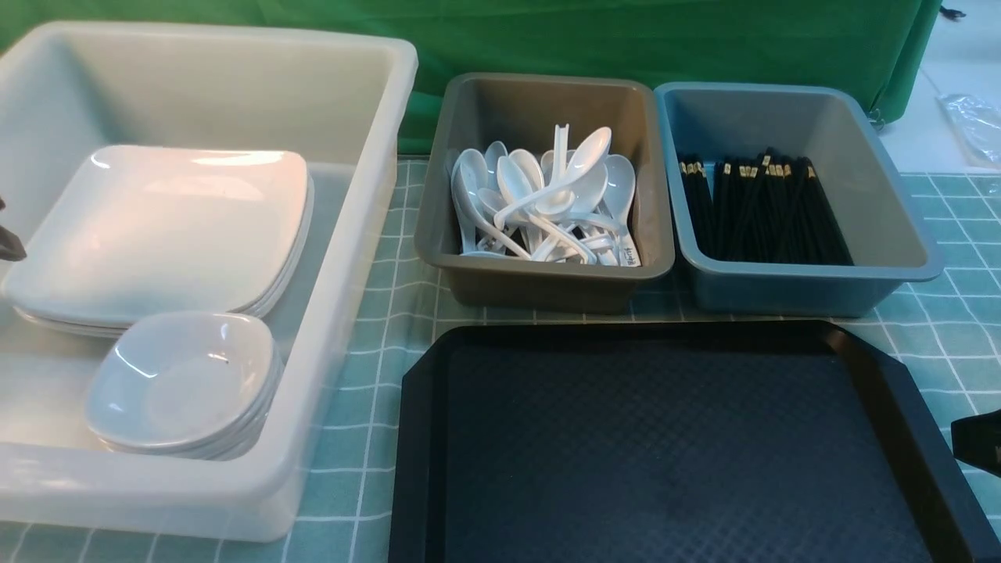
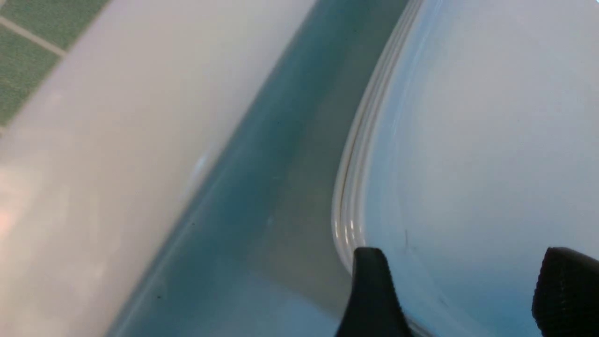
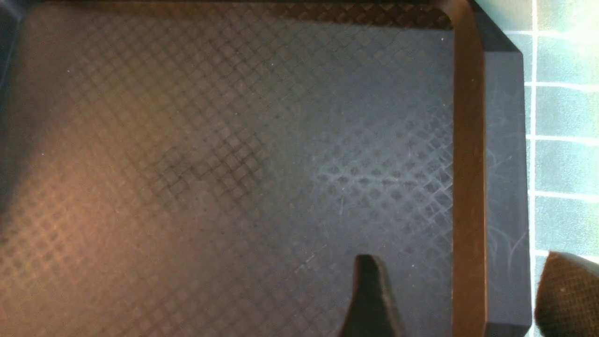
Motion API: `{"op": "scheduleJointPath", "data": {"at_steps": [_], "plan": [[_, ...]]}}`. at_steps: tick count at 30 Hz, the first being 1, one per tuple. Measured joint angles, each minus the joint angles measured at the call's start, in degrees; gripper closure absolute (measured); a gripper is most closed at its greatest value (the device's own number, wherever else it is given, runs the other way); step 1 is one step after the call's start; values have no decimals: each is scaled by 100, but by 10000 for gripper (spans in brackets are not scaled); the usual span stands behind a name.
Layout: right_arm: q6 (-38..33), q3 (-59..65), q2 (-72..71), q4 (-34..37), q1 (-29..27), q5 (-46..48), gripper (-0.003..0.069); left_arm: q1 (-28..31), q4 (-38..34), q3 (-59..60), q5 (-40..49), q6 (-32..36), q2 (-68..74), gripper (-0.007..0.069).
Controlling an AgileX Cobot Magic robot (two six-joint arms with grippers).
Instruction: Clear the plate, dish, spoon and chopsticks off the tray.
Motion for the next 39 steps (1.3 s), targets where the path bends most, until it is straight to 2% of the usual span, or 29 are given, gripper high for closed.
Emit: {"op": "scheduleJointPath", "data": {"at_steps": [5, 8, 10, 11, 12, 13, 16, 18, 21, 22, 25, 29, 32, 37, 39], "plan": [[12, -25, 0, 0, 0, 41, 179, 0, -80, 0, 16, -17, -347, 246], [3, -208, 0, 0, 0, 152, 195, -99, -365, 0, 61, 152, -620, 338], [-73, -686, 0, 0, 0, 377, 326, -384, -664, 0, 209, 488, -999, 487], [-105, -811, 0, 0, 0, 443, 368, -518, -739, 0, 266, 577, -1114, 529], [-115, -894, 0, 0, 0, 460, 397, -594, -768, 0, 280, 600, -1170, 545], [-198, -1165, -41, 0, 0, 534, 505, -943, -842, 0, 344, 762, -1408, 585], [-255, -1571, -473, 0, 0, 298, 618, -1741, -828, 0, 486, 849, -1874, 617], [-288, -1598, -689, 0, 0, 121, 627, -2130, -766, 0, 535, 855, -2122, 620], [-508, -1507, -1597, 0, 0, -639, 635, -3019, -554, 0, 636, 795, -2766, 624], [-524, -1490, -1714, 0, 0, -688, 635, -3117, -538, 0, 649, 781, -2807, 624], [-676, -938, -2691, 0, 0, -1449, 636, -3908, -205, 49, 632, 556, -3526, 624], [-796, -150, -3665, 0, 0, -2185, 636, -4517, 125, 376, 642, 251, -4306, 624], [-824, 372, -4194, 0, 0, -2582, 636, -4727, 222, 958, 600, 55, -4997, 624], [-846, 654, -4573, 0, 0, -2948, 624, -4743, 268, 2217, 178, -196, -6257, 624], [-860, 665, -4599, 0, 0, -3081, 580, -4743, 281, 3279, -281, -338, -7224, 624]]}}
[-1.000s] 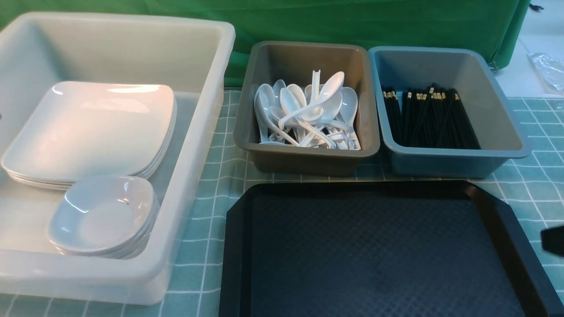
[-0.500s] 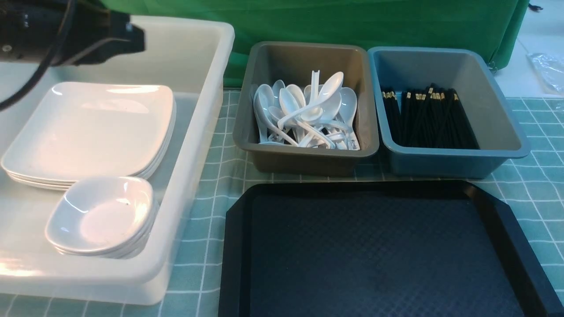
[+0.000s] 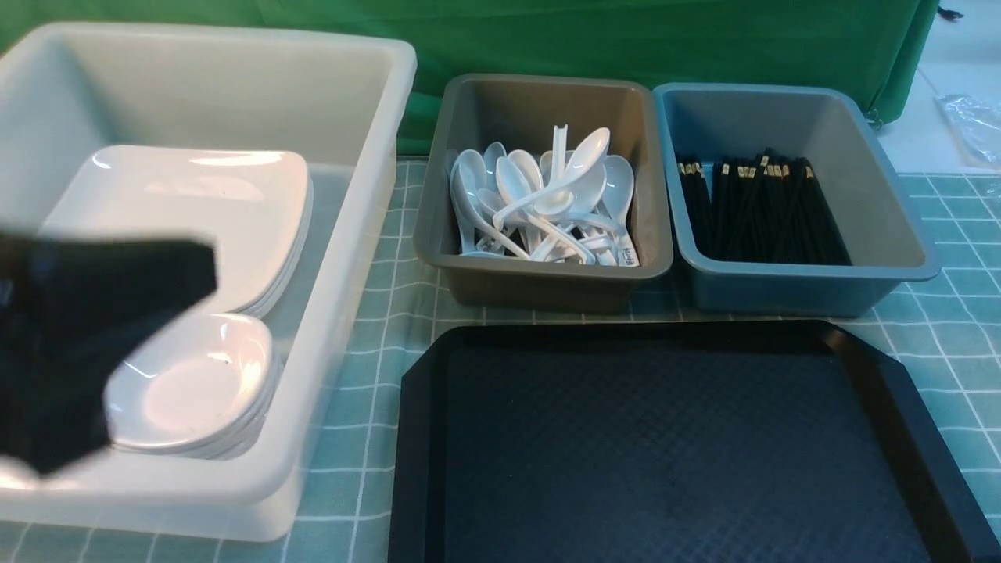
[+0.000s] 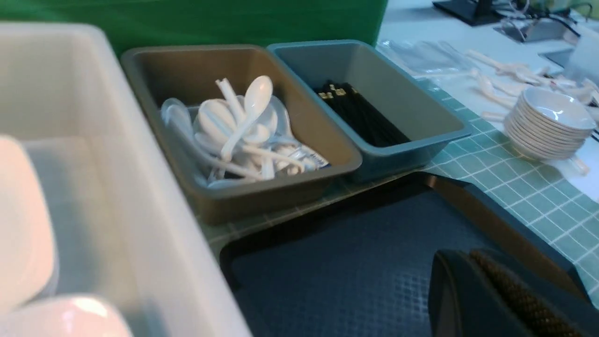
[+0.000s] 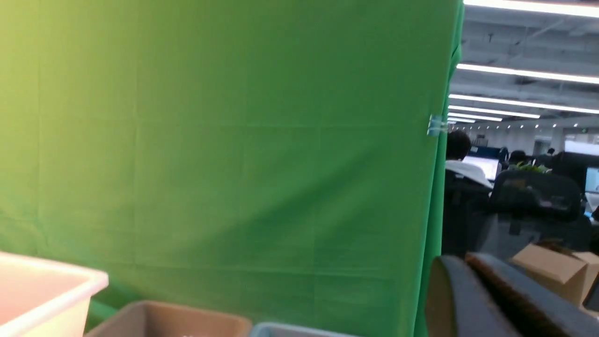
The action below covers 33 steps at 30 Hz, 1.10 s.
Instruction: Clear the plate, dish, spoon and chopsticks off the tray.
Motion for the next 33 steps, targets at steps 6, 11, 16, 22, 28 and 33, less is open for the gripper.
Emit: {"op": "scheduleJointPath", "data": {"at_steps": [6, 11, 16, 22, 28, 33], "plan": [[-26, 0, 0, 0, 0, -48, 504, 0, -205, 1266, -944, -436, -1269, 622], [-32, 0, 0, 0, 0, -61, 488, 0, -279, 1423, -1356, -570, -1540, 614], [-32, 0, 0, 0, 0, -61, 478, 0, -279, 1423, -1353, -569, -1552, 613], [-32, 0, 0, 0, 0, -61, 469, 0, -279, 1423, -1294, -569, -1552, 613], [-32, 0, 0, 0, 0, -61, 464, 0, -233, 1423, -1283, -564, -1552, 613], [-32, 0, 0, 0, 0, -61, 463, 0, 286, 1474, -1400, -392, -1558, 613]]}}
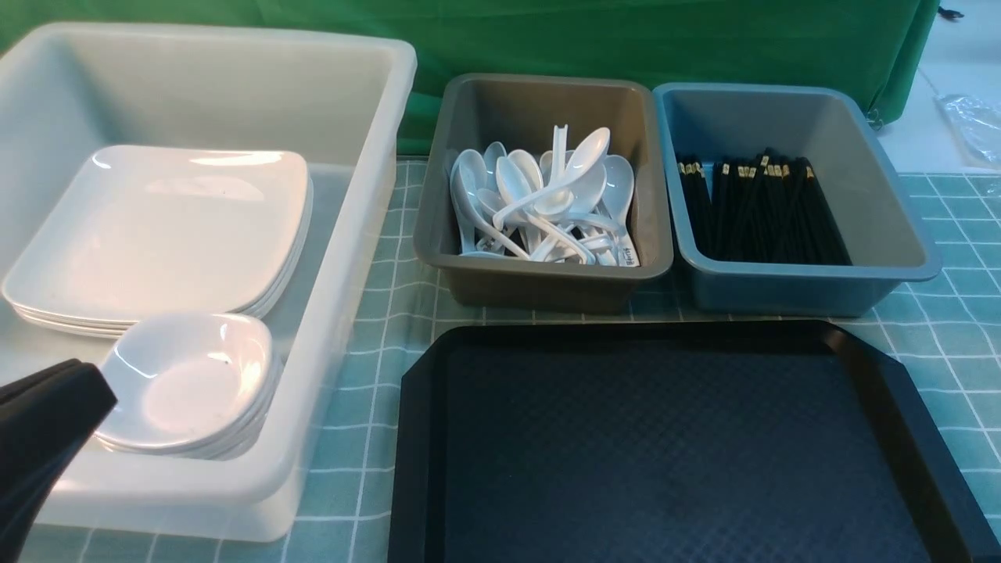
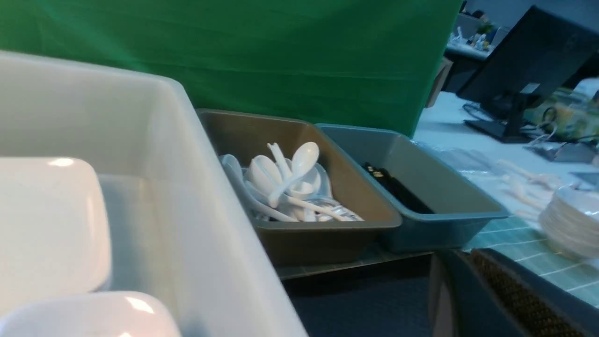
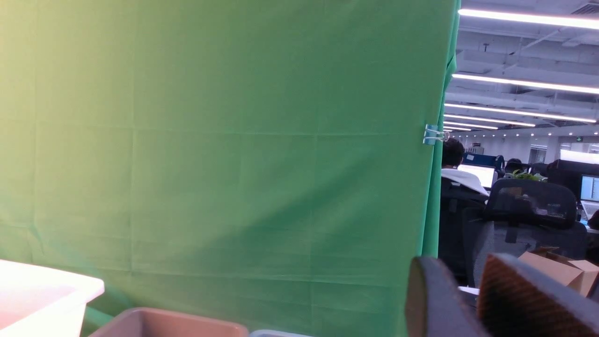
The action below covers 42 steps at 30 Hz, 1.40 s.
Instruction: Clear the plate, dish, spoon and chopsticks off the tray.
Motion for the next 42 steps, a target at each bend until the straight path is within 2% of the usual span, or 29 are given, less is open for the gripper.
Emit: {"op": "scheduleJointPath", "data": {"at_steps": [5, 7, 10, 15, 23, 42], "plan": [[0, 0, 0, 0, 0, -6, 463, 158, 1045, 364, -352, -327, -173, 613], [0, 0, 0, 0, 0, -4, 463, 566, 1474, 789, -569, -547, -452, 613], [0, 0, 0, 0, 0, -4, 462, 1340, 1623, 1462, -695, -616, -963, 613], [0, 0, 0, 0, 0, -4, 454, 1961, 1671, 2135, -681, -643, -1310, 613], [0, 0, 0, 0, 0, -4, 445, 1875, 1892, 2279, -402, -730, -1328, 613], [6, 0, 0, 0, 0, -4, 418, 1875, 2203, 2279, -398, -804, -1328, 613]]}}
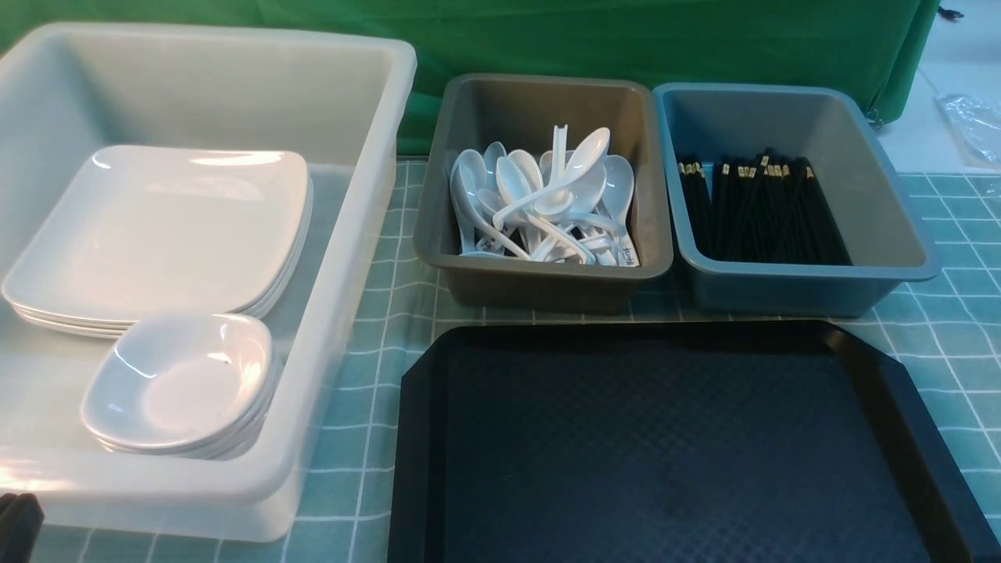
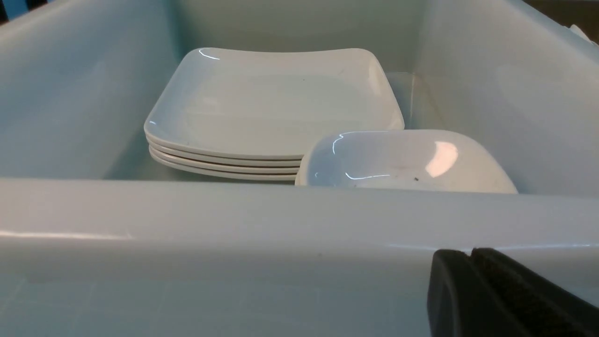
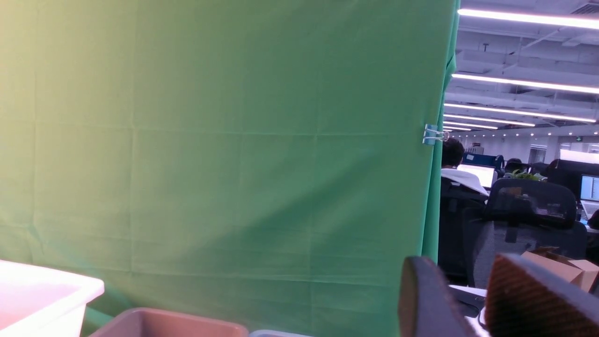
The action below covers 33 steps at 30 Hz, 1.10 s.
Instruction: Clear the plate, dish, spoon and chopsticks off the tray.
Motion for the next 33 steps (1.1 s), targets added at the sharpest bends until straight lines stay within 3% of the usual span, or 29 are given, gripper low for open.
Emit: {"op": "scheduleJointPath", "data": {"at_steps": [13, 19, 27, 33], "plan": [[-5, 0, 0, -23, 0, 0, 418, 0, 2, 0, 0, 0, 0, 613], [394, 219, 5, -734, -5, 134, 418, 0, 2, 0, 2, 0, 0, 613], [590, 1708, 15, -1466, -6, 221, 418, 0, 2, 0, 7, 0, 0, 613], [599, 3016, -188, -1602, -174, 178, 418, 0, 2, 0, 7, 0, 0, 613]]}}
